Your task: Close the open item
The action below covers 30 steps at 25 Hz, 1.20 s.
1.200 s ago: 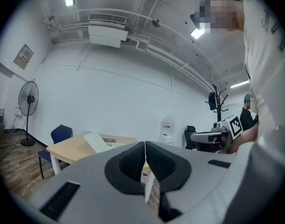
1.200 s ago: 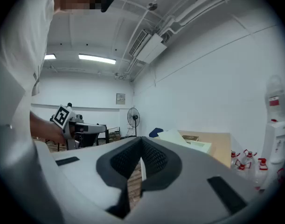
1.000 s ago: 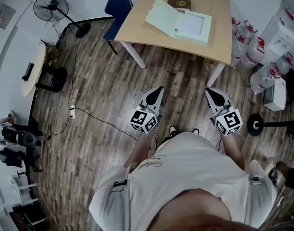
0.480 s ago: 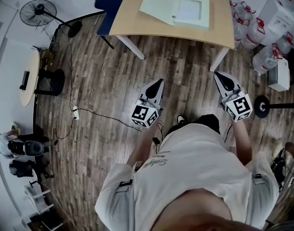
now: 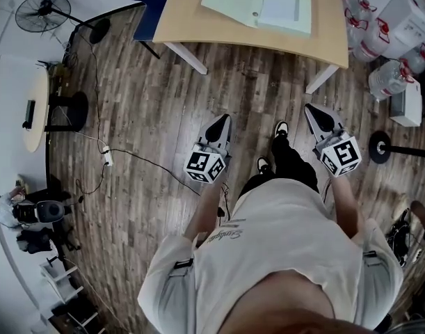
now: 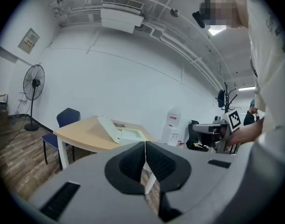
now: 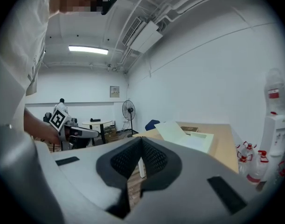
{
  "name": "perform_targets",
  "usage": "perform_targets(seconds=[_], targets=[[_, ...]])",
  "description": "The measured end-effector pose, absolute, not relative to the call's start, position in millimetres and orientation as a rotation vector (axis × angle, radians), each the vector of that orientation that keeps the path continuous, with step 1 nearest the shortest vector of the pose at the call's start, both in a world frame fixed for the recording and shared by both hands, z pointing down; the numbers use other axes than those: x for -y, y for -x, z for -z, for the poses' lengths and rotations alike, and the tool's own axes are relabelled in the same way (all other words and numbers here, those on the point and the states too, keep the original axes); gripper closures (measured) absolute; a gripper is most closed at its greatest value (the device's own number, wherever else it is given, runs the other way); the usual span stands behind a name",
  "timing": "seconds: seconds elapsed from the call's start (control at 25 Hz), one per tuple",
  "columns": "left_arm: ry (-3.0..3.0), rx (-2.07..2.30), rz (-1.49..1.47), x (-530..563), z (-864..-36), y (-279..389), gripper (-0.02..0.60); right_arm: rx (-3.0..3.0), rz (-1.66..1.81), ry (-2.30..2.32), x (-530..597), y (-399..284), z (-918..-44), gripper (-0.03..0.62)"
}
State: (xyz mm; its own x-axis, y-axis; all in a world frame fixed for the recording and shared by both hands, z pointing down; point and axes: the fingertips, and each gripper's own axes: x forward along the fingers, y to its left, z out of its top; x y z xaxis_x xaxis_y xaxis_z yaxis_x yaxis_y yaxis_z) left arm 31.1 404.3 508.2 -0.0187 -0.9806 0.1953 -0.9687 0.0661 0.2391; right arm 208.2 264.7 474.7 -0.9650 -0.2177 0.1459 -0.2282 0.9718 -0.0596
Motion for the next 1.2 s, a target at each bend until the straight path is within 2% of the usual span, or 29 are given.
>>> perform_targets(seconds=[0.12, 0.32, 0.44, 0.6, 0.76, 0.88, 1.2], targets=[[-1.981, 2.049, 0.063, -372, -501, -23, 0.566, 2.999, -0.158, -0.316, -234, -188, -483, 0.6], [-2.007, 2.059, 0.038, -330, -488, -4, 0.566, 2.998, 0.057, -0.225, -205, -145, -485, 0.599], [-2.009, 2.065, -0.011, -303, -484, 15, 0.566, 3.045, 0.048, -0.211, -180, -123, -475, 0.599], [-2.036, 2.062, -0.024, -255, -471, 20, 0.566, 3.032, 0.02, -0.205, -133, -115, -479, 0.599], [-2.026, 2.085, 0.105, -214, -462, 22, 0.566, 2.997, 0.027, -0.184, -85, -111, -488, 0.599], [-1.925, 2.13, 0.189, -206, -471, 33, 0.566, 3.026, -0.049, -0.211, -60, -99, -489, 0.599], [-1.894, 2.186, 0.078, -191, -470, 75, 0.566, 3.022, -0.076, -0.178, -23, -56, -493, 0.6]])
